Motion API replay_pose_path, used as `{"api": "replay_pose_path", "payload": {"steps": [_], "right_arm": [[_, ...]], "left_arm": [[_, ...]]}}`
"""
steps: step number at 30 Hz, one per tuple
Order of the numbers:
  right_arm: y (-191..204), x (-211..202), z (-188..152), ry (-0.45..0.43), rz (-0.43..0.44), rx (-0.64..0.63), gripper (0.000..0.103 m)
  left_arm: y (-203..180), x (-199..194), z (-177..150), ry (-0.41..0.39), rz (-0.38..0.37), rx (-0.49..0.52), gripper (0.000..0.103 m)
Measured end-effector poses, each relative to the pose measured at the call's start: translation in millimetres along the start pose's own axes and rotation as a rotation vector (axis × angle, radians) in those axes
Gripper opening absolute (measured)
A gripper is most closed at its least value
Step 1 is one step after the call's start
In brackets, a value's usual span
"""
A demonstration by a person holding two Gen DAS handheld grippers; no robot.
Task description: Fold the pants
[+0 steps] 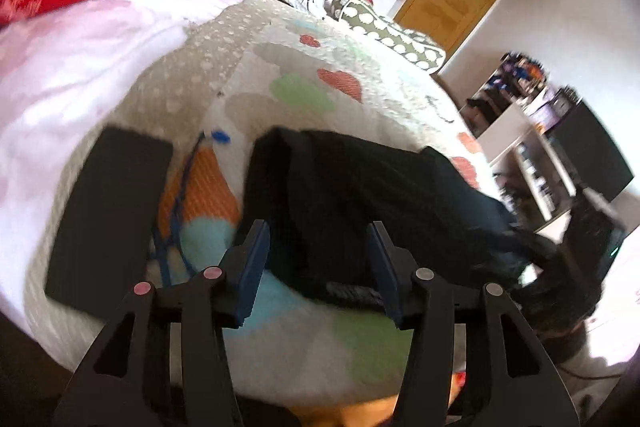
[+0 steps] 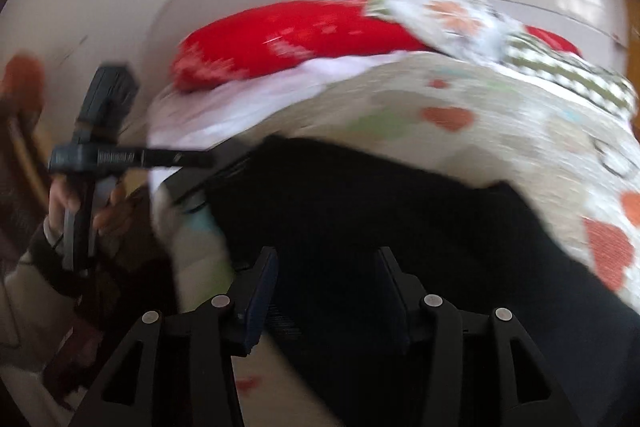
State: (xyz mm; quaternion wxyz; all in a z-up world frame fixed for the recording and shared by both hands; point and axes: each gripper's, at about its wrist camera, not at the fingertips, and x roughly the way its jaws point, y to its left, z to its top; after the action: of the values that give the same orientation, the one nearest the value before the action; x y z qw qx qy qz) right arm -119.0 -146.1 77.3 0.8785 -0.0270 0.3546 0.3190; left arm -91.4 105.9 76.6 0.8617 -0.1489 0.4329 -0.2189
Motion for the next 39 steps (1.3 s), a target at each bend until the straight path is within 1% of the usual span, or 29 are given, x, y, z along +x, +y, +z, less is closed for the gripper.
{"api": "replay_pose_path", "payload": {"steps": [3, 5, 8, 9, 10, 11, 12, 13, 15, 17, 18, 19, 21, 22, 25, 26, 27, 28, 29, 30, 31, 32, 33, 36, 37, 38, 39], "right_arm": [[36, 27, 0, 0.021, -0.059, -0.129, 0.048], [51, 45, 1, 0.031, -0.099, -0.197, 0.048], [57, 70, 9, 0.031, -0.154, -0.24, 0.048], [54, 75, 15, 0.033, -0.162, -0.227, 0.042], [48, 78, 21, 0.036, -0.141, -0.191, 0.034], [37, 78, 29, 0.03, -0.092, -0.122, 0.018], [23, 74, 39, 0.014, -0.047, -0.032, 0.015], [9, 69, 47, -0.008, -0.015, 0.047, 0.014], [-7, 59, 57, -0.054, 0.02, 0.146, 0.012], [-17, 46, 61, -0.098, 0.075, 0.231, 0.012], [-13, 42, 59, -0.106, 0.087, 0.237, 0.012], [-5, 43, 55, -0.099, 0.09, 0.228, 0.012], [13, 60, 50, -0.047, 0.083, 0.197, 0.012], [23, 71, 46, -0.021, 0.074, 0.173, 0.012], [49, 101, 34, 0.027, -0.01, 0.12, 0.016], [53, 105, 30, 0.038, -0.033, 0.119, 0.017], [57, 102, 28, 0.03, -0.044, 0.11, 0.017], [59, 97, 27, 0.025, -0.037, 0.101, 0.017], [58, 90, 26, 0.026, -0.007, 0.093, 0.024], [56, 83, 23, 0.033, 0.018, 0.096, 0.035], [53, 73, 21, 0.037, 0.037, 0.106, 0.039], [48, 59, 17, 0.028, 0.039, 0.118, 0.041], [43, 47, 13, 0.014, 0.02, 0.123, 0.041], [16, 6, -5, -0.039, -0.098, 0.167, 0.041], [6, -4, -12, -0.043, -0.131, 0.195, 0.042], [-12, -20, -25, -0.045, -0.177, 0.246, 0.042], [-23, -31, -34, -0.045, -0.203, 0.279, 0.042]], "left_arm": [[-2, -2, -16, 0.01, -0.012, -0.029, 0.059], [-3, 6, -23, 0.042, -0.007, -0.034, 0.06], [-5, 20, -24, 0.067, 0.015, -0.039, 0.06], [-4, 23, -23, 0.064, 0.015, -0.037, 0.06], [-6, 28, -18, 0.059, 0.01, -0.029, 0.06], [-9, 35, -10, 0.06, 0.011, -0.009, 0.06], [-11, 37, -4, 0.058, 0.016, 0.007, 0.06], [-15, 39, 9, 0.038, 0.02, 0.031, 0.06], [-15, 39, 30, 0.003, -0.001, 0.038, 0.06], [-13, 33, 43, -0.024, -0.011, 0.031, 0.06], [-12, 28, 47, -0.043, -0.006, 0.033, 0.06], [-10, 22, 47, -0.065, 0.001, 0.041, 0.06], [1, 14, 44, -0.081, 0.028, 0.033, 0.06], [9, 11, 40, -0.086, 0.056, 0.009, 0.06], [33, 8, 28, -0.072, 0.107, -0.078, 0.06], [36, 6, 24, -0.063, 0.117, -0.089, 0.06], [36, 5, 21, -0.06, 0.129, -0.087, 0.06], [33, 3, 19, -0.063, 0.141, -0.075, 0.06], [27, 1, 18, -0.069, 0.147, -0.061, 0.06], [21, -2, 18, -0.077, 0.149, -0.043, 0.06], [11, -4, 18, -0.09, 0.143, -0.019, 0.06], [2, -6, 18, -0.102, 0.132, 0.001, 0.06], [-8, -7, 18, -0.111, 0.119, 0.02, 0.06], [-37, 1, 17, -0.118, 0.081, 0.076, 0.06], [-46, 8, 15, -0.109, 0.068, 0.094, 0.06], [-52, 13, 14, -0.099, 0.066, 0.105, 0.06], [-57, 21, 13, -0.085, 0.069, 0.117, 0.06]]}}
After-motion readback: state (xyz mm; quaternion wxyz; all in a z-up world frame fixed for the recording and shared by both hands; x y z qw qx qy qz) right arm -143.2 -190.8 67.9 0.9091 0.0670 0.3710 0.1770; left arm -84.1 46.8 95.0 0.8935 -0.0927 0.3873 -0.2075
